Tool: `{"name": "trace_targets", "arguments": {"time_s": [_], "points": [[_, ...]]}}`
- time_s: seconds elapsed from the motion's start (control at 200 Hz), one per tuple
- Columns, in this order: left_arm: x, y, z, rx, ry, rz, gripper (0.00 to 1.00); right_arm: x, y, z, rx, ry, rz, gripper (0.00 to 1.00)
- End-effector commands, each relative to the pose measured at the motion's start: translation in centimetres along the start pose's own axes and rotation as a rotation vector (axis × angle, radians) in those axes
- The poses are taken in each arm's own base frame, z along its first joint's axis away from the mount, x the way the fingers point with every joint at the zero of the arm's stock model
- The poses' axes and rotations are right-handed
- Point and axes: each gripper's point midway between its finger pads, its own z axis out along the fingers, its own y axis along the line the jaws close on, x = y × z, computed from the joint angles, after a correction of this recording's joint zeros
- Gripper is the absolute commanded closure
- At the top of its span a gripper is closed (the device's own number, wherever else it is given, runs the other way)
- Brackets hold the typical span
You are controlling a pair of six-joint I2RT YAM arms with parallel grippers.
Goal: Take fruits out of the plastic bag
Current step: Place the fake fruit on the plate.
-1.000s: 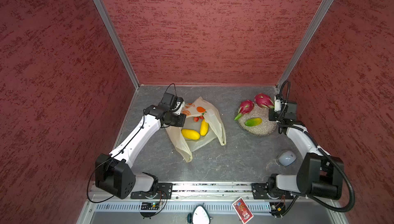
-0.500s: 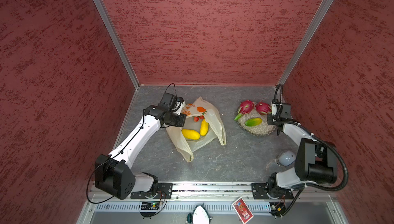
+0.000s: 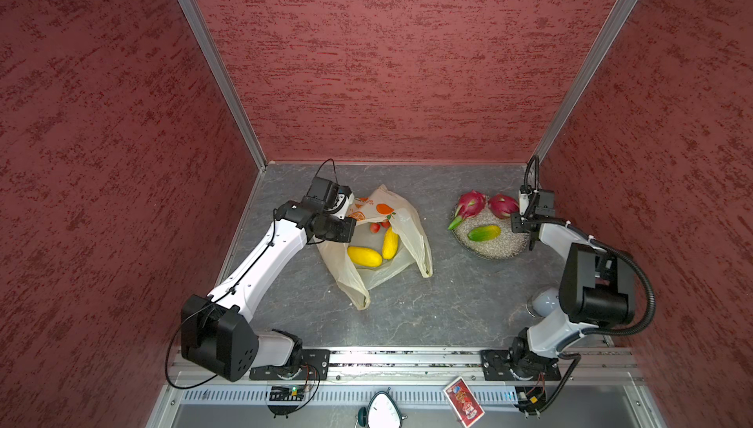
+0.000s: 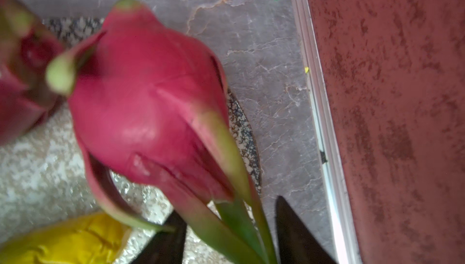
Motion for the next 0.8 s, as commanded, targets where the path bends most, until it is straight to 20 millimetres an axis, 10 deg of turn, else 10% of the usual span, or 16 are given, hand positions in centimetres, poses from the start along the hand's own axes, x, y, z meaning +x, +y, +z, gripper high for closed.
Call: {"name": "trace_targets", "arguments": {"time_s": [0.0, 0.551, 0.792], "points": [[-0.8, -0.5, -0.8, 0.017, -0.030, 0.021, 1.00, -0.7, -0.1, -0.2, -0.010, -0.007, 0.012, 0.33], [-1.4, -0.7, -0.7, 0.031, -0.042, 0.010, 1.00, -5.1, 0.7, -7.2, -0.121, -0.234, 0.166, 0.18], [-1.6, -0.7, -1.0, 0.032, -0.046, 0.011, 1.00, -7.0, -0.2, -10.1, -0.161, -0.213, 0.574, 0.01]]}}
